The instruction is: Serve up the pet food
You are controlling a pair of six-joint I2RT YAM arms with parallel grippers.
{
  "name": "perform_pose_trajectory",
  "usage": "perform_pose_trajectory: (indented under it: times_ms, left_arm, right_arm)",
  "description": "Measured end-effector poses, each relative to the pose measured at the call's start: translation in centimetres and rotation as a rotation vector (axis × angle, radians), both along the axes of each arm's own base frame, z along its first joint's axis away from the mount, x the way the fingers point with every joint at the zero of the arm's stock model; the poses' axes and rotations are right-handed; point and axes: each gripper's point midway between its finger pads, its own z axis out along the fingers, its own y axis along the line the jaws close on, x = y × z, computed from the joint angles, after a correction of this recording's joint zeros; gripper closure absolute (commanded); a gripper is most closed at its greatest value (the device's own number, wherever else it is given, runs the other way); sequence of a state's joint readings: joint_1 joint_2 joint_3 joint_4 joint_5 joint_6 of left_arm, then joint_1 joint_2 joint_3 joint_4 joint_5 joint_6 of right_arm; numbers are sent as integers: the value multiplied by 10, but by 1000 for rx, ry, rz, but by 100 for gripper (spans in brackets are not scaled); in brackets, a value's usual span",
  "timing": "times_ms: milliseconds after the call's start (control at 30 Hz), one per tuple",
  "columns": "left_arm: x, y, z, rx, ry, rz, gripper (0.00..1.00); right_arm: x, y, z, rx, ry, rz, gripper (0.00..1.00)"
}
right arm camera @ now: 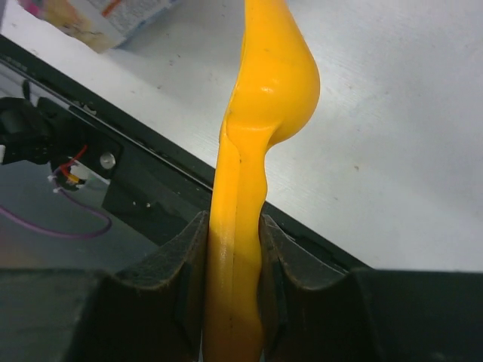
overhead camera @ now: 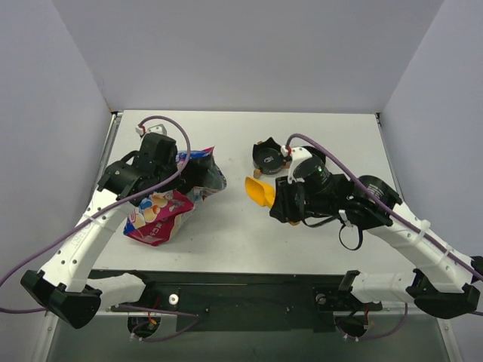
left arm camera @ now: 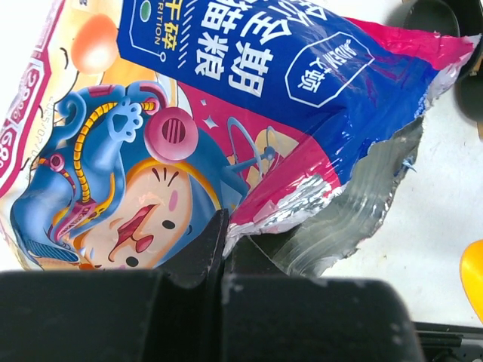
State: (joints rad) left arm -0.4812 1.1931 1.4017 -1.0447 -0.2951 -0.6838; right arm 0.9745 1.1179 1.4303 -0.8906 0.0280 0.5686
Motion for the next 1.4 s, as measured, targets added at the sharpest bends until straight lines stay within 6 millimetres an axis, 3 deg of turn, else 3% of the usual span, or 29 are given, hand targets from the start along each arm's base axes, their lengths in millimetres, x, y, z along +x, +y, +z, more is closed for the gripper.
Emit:
perform_pose_trajectory:
  times_ms: [133,233,433,633,733,1000,1233,1400]
  left_arm:
    - [-4,-15,-3,3,5,-34,100]
    - [-5,-23,-4,6,9,-47,100]
    - [-6,-28,-3,23,12,-58,100]
    - [-7,-32,-4,45,23,-71,100]
    - [-9,-34,-4,52,23,-81,100]
    - [-10,-35,-4,56,22,-90,100]
    - [-11,-39,-4,43,26,-106,100]
    - [-14,-45,-8,22,41,-123,100]
  right_arm:
    - [6,32,26,39,20,72,100]
    - [11,56,30,59,61,115,100]
    - [25,81,6,52,183,147,100]
    - [51,101,-14,61,244,110,100]
    - [64,115,-14,93,261,86,100]
    - [79,127,-12,152,314,12,100]
    - [93,150,-65,79,409,5,100]
    - [98,143,-75,45,404,14,100]
